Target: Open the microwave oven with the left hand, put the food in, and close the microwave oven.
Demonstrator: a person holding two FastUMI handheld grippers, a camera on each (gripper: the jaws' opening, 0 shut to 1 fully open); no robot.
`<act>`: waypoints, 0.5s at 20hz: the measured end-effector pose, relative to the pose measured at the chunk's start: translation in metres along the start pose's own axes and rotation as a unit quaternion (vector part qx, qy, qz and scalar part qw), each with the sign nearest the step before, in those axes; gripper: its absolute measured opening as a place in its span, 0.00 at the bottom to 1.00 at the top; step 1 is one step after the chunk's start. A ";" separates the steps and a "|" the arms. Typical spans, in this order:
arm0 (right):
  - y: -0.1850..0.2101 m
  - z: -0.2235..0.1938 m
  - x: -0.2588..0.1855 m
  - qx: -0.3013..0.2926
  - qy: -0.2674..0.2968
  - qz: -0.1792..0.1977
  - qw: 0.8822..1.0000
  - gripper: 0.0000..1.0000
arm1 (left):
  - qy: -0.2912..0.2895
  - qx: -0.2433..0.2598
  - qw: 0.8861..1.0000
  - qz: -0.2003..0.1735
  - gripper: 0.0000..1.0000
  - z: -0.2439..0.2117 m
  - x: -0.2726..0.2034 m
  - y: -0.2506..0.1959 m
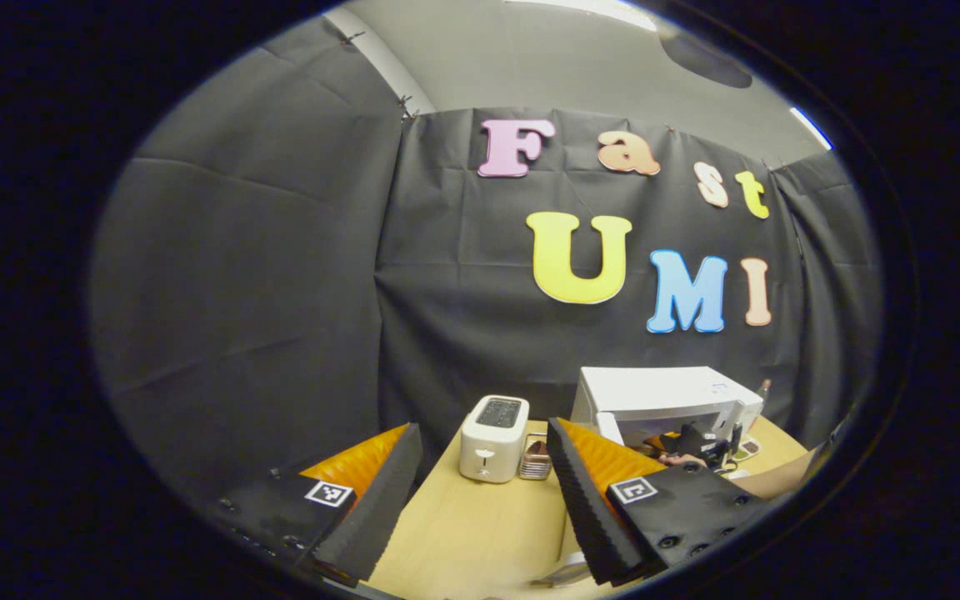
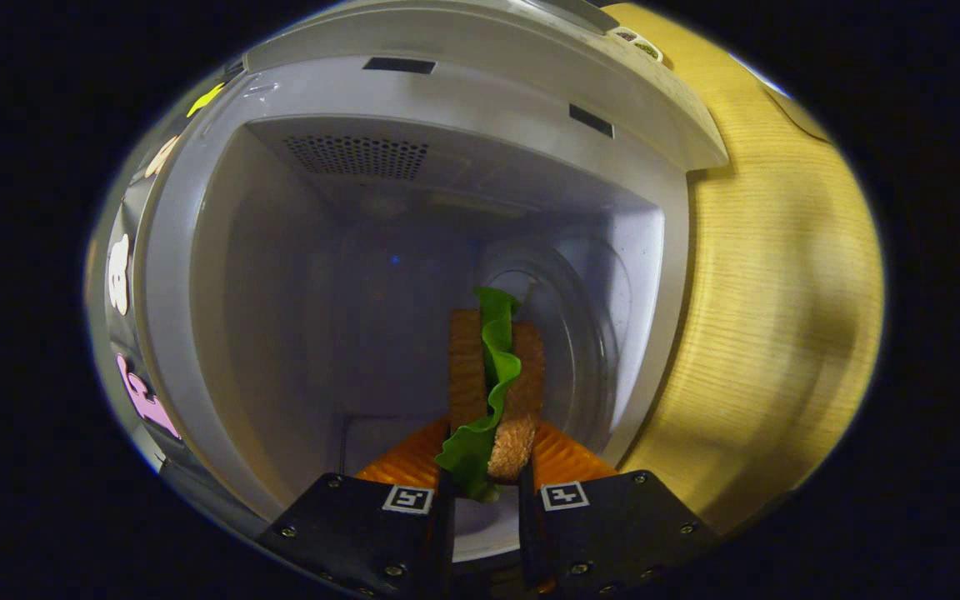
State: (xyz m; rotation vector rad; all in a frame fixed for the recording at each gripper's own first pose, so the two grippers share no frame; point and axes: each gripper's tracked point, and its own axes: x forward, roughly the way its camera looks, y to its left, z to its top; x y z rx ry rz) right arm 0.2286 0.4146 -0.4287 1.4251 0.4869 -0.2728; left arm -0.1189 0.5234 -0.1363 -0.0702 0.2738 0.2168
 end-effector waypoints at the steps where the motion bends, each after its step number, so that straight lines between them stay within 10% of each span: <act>1: 0.000 -0.001 0.005 -0.001 -0.004 -0.004 1.000 0.32 | 0.004 0.000 1.000 0.000 0.96 -0.003 0.004 -0.002; 9: -0.011 0.005 -0.025 -0.096 0.033 -0.060 0.993 0.56 | -0.004 -0.006 0.999 -0.036 0.97 0.000 0.034 -0.024; 10: -0.014 0.008 -0.033 -0.114 0.034 -0.066 0.991 0.73 | -0.006 -0.008 0.999 -0.044 0.97 0.003 0.038 -0.032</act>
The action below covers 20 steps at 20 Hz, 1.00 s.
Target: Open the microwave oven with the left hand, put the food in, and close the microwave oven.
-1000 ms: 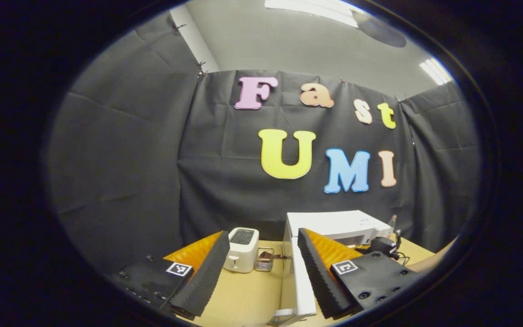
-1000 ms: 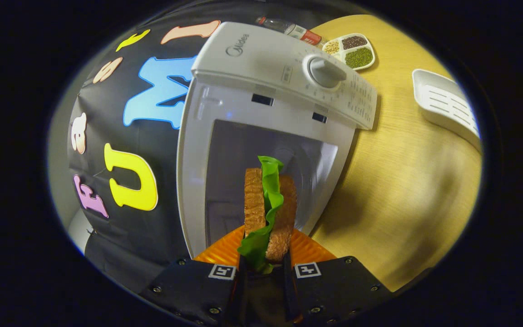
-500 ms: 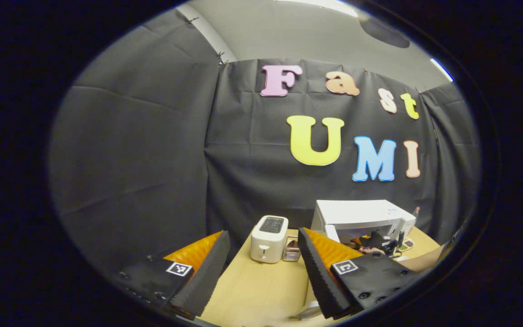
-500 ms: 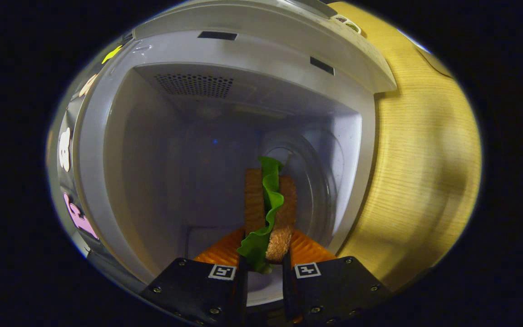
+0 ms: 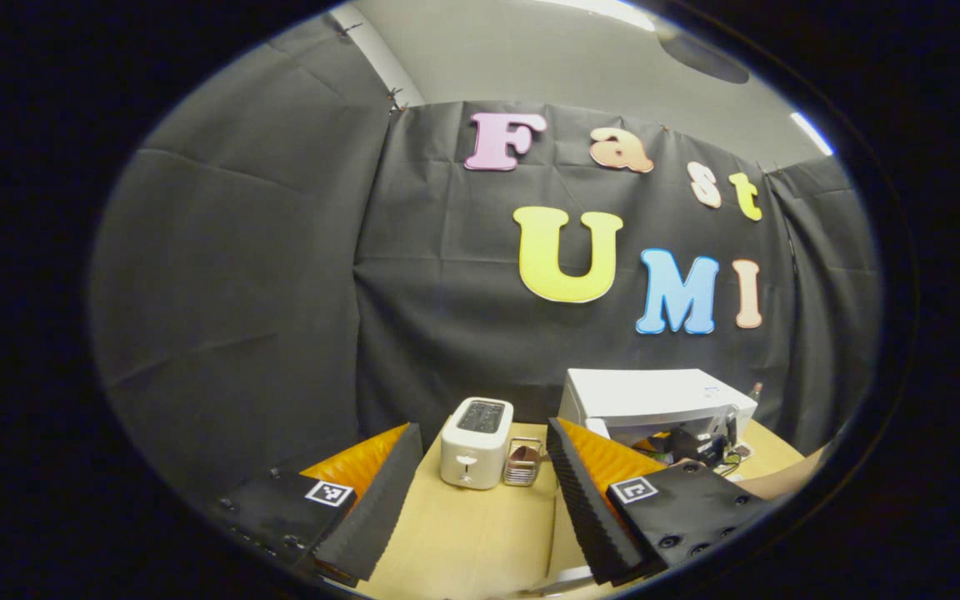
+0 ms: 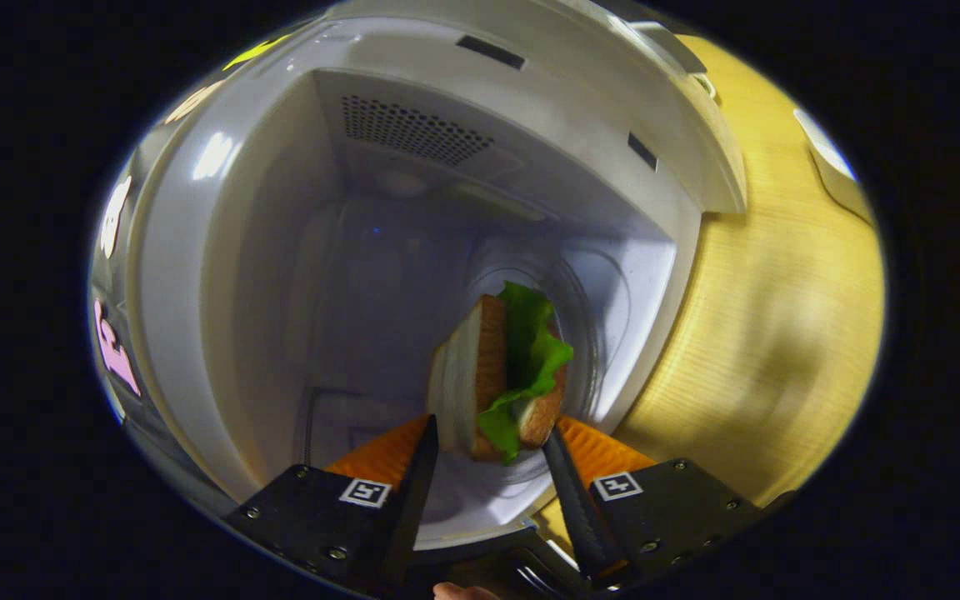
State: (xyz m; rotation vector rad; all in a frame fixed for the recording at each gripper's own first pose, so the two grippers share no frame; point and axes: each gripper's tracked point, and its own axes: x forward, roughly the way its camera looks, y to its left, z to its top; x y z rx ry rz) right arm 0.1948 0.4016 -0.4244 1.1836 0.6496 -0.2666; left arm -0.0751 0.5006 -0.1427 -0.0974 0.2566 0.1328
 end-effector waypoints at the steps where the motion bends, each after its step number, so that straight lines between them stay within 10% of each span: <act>1: -0.001 0.002 -0.011 -0.015 -0.001 -0.003 1.000 0.75 | -0.004 -0.002 1.000 -0.008 0.97 0.001 0.004 -0.007; 11: 0.001 0.046 -0.116 -0.207 0.016 0.011 0.978 0.75 | -0.023 0.003 0.998 -0.057 0.97 0.014 0.001 -0.092; 20: 0.048 0.157 -0.245 -0.421 -0.096 0.064 0.900 0.75 | -0.026 -0.013 0.996 -0.081 0.96 0.010 -0.008 -0.203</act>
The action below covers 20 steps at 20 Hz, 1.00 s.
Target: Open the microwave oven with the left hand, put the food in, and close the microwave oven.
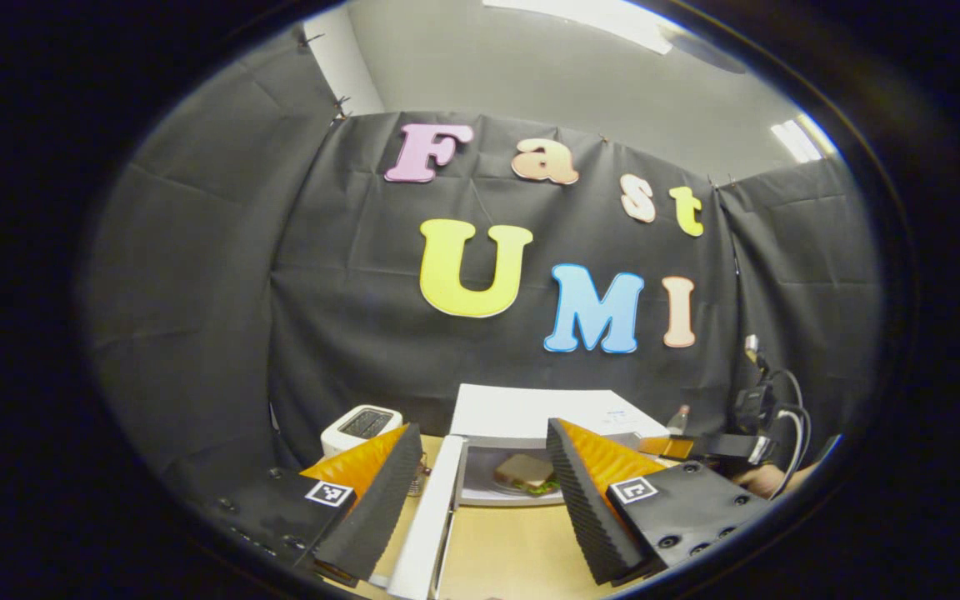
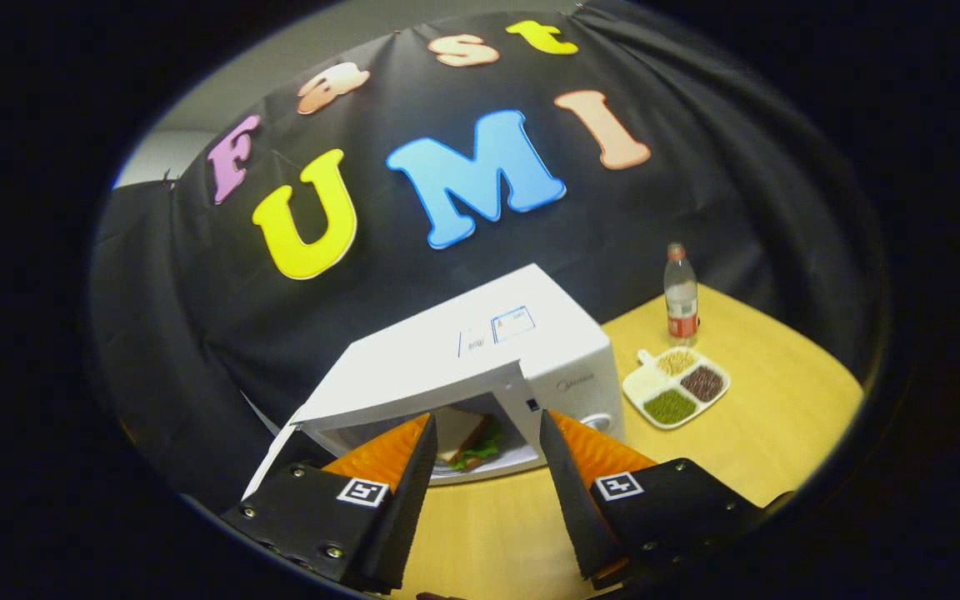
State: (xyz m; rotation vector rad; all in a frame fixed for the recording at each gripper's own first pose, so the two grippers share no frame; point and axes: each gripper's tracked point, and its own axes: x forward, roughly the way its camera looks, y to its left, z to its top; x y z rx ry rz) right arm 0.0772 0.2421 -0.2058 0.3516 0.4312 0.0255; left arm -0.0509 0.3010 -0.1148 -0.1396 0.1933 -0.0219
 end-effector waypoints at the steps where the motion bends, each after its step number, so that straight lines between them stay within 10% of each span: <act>1: -0.001 0.018 -0.014 -0.017 -0.019 0.003 1.000 0.75 | 0.001 -0.001 1.000 -0.006 0.96 -0.002 0.002 -0.012; 9: 0.007 0.116 -0.112 -0.114 -0.145 -0.007 0.983 0.75 | -0.028 0.025 0.998 -0.058 0.96 0.019 0.014 -0.050; 12: 0.008 0.127 -0.128 -0.142 -0.164 -0.019 0.976 0.97 | -0.032 0.028 0.997 -0.061 0.96 0.024 0.014 -0.044; 20: 0.019 0.128 -0.150 -0.139 -0.192 -0.039 0.971 0.98 | -0.002 -0.028 0.999 -0.026 0.96 0.002 -0.003 0.040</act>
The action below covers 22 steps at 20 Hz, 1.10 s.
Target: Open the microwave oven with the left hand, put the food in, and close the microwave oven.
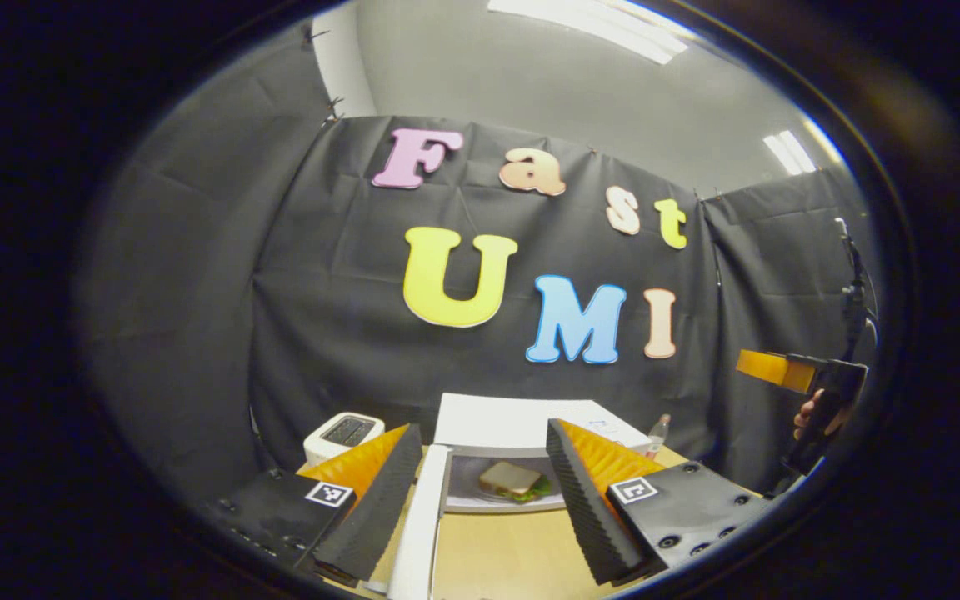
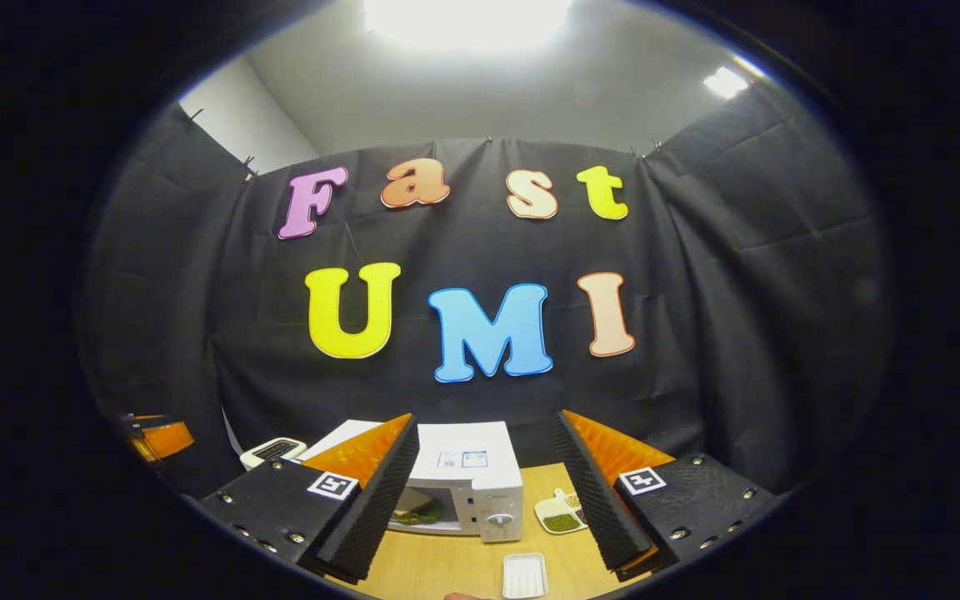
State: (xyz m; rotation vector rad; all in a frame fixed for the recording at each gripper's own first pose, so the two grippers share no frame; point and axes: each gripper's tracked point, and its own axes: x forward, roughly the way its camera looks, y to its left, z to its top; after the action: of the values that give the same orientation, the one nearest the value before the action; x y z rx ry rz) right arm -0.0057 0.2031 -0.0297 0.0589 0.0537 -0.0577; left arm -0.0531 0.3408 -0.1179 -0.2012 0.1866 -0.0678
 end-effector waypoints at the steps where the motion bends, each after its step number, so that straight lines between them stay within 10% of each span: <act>1: 0.001 -0.002 -0.002 0.004 0.001 -0.002 1.000 0.98 | 0.008 -0.006 1.000 0.011 0.96 -0.005 -0.003 0.018; 9: 0.020 -0.020 -0.002 0.015 0.026 -0.009 1.000 0.98 | 0.050 -0.032 0.996 0.073 0.84 -0.036 -0.032 0.117; 14: 0.030 -0.031 0.001 0.015 0.043 -0.001 0.999 0.98 | 0.134 0.016 0.989 0.055 0.11 -0.107 -0.033 0.134; 22: 0.033 -0.047 0.001 0.018 0.067 -0.005 0.998 0.98 | 0.221 0.077 0.972 -0.026 0.06 -0.171 -0.079 0.102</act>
State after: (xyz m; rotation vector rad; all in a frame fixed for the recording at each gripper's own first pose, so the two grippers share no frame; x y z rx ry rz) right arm -0.0053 0.2389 -0.0744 0.0984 0.1867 -0.0645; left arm -0.1580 0.4142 -0.2896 -0.0332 0.6196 -0.1793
